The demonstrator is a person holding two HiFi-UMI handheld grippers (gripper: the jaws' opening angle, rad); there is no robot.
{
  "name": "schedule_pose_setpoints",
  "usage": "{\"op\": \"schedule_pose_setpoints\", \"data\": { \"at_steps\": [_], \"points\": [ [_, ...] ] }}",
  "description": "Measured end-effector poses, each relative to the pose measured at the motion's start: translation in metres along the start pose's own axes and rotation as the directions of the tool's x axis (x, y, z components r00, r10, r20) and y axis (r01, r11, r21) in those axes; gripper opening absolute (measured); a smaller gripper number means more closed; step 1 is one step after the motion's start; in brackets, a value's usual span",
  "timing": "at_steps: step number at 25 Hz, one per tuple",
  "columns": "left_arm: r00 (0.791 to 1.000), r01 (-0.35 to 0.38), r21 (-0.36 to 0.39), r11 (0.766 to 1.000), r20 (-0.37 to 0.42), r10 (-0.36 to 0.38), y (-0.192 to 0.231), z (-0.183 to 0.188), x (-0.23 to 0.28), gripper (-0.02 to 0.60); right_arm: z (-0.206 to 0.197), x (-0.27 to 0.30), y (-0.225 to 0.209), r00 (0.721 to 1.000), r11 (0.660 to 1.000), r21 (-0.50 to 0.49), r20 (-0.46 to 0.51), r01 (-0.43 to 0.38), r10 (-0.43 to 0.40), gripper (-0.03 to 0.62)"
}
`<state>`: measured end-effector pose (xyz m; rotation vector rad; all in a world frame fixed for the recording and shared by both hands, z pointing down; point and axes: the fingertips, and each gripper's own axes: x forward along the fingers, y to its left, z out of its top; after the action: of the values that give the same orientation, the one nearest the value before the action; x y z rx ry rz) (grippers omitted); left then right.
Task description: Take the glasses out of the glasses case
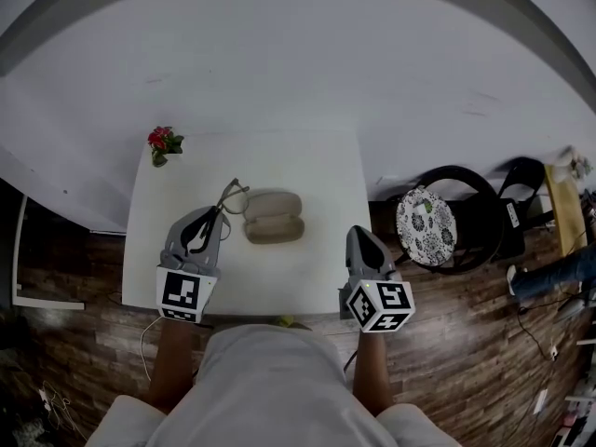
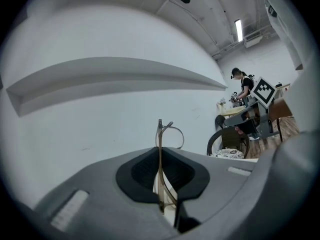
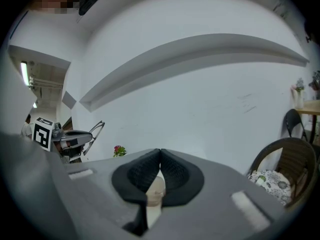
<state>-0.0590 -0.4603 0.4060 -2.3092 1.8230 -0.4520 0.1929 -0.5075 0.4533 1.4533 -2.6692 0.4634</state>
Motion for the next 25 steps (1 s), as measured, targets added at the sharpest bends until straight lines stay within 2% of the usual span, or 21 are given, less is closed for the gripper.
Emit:
{"op": "schedule_pose_setpoints", "data": {
  "at_steps": [13, 18, 25],
  "points": [
    [0.988, -0.098, -0.094, 0.991, 0.109, 0.108, 0.031, 0.015, -0.026, 0.023, 0.004, -0.009, 0.005, 1.0, 1.0, -0.028, 0.021, 0.005, -0.004, 0.003],
    [0.983, -0.124, -0.117, 0.985, 0.121, 0.138, 0.04, 0.013, -0.033, 0.023, 0.003, -0.011, 0.008, 1.0, 0.999, -0.052, 0.016, 0.008, -0.007, 0.003],
    [0.982, -0.127, -0.112, 0.986, 0.124, 0.14, 0.043, 0.011, -0.037, 0.023, 0.007, -0.015, 0.007, 0.999, 0.998, -0.064, 0.031, 0.024, -0.022, 0.003]
  ]
}}
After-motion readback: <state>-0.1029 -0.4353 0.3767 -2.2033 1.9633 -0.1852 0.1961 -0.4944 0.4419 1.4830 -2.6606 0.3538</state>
